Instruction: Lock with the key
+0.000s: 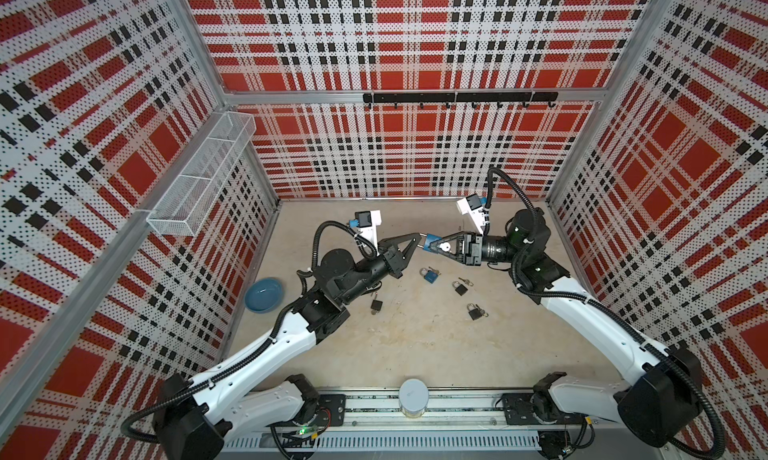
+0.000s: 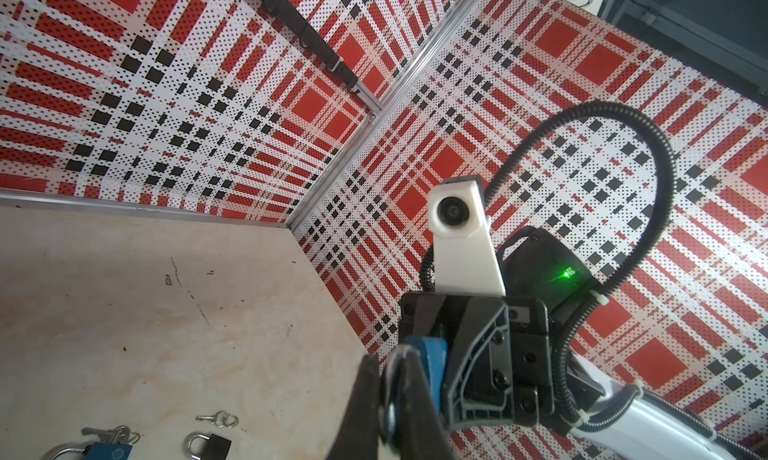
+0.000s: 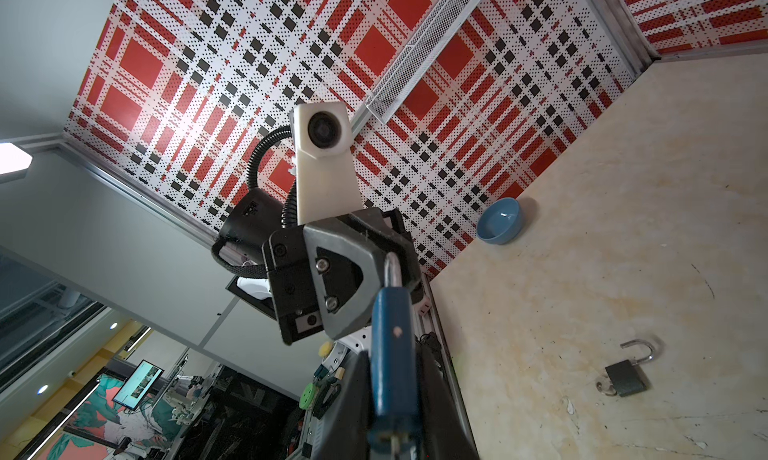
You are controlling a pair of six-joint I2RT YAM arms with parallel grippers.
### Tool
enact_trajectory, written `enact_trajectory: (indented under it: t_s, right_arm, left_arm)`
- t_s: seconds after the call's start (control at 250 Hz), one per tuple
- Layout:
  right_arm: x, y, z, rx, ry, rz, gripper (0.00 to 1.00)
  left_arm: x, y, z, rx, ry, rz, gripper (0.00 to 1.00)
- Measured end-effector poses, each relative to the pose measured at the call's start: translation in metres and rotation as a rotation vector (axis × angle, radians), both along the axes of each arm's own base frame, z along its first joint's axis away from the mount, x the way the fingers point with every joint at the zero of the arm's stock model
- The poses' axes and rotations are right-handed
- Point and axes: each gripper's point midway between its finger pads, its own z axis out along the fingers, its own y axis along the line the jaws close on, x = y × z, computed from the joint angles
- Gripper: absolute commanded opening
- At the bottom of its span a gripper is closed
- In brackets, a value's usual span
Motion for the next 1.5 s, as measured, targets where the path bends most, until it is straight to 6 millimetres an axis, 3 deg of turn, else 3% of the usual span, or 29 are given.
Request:
enact_trajectory:
  t_s: [0.172, 0.316, 0.644, 0.924, 1.196, 1.244, 1.336, 1.5]
  right_arm:
    - [-0.005, 0.005, -0.001, -0.002, -0.017, 0.018, 0.0]
    - [-0.006, 0.008, -0.004, -0.005, -0.016, 0.025, 0.0]
    - [-0.009, 0.016, -0.006, -0.001, -0.047, 0.041, 0.0]
    - [-0.01, 0.016, -0.003, 0.007, -0.08, 0.042, 0.0]
    - [-0.01, 0.017, -0.002, 0.011, -0.084, 0.044, 0.0]
    - [-0.01, 0.017, -0.003, 0.011, -0.082, 0.044, 0.14]
    - [-0.01, 0.016, -0.007, 0.011, -0.076, 0.043, 0.18]
    - [-0.002, 0.012, -0.011, 0.036, -0.051, 0.022, 0.4]
  left_arm:
    - [-0.005, 0.008, 0.003, 0.002, 0.001, -0.05, 0.0]
    - [-0.007, 0.014, 0.003, 0.004, 0.011, -0.095, 0.11]
    - [-0.014, 0.017, -0.004, 0.004, 0.077, -0.176, 0.2]
    - [-0.016, 0.017, -0.001, -0.025, 0.104, -0.202, 0.0]
    - [-0.016, 0.018, 0.0, -0.034, 0.106, -0.204, 0.0]
    - [-0.015, 0.019, -0.001, -0.037, 0.107, -0.201, 0.0]
    - [-0.013, 0.022, -0.004, -0.039, 0.113, -0.189, 0.0]
    - [-0.008, 0.029, -0.009, -0.038, 0.125, -0.167, 0.0]
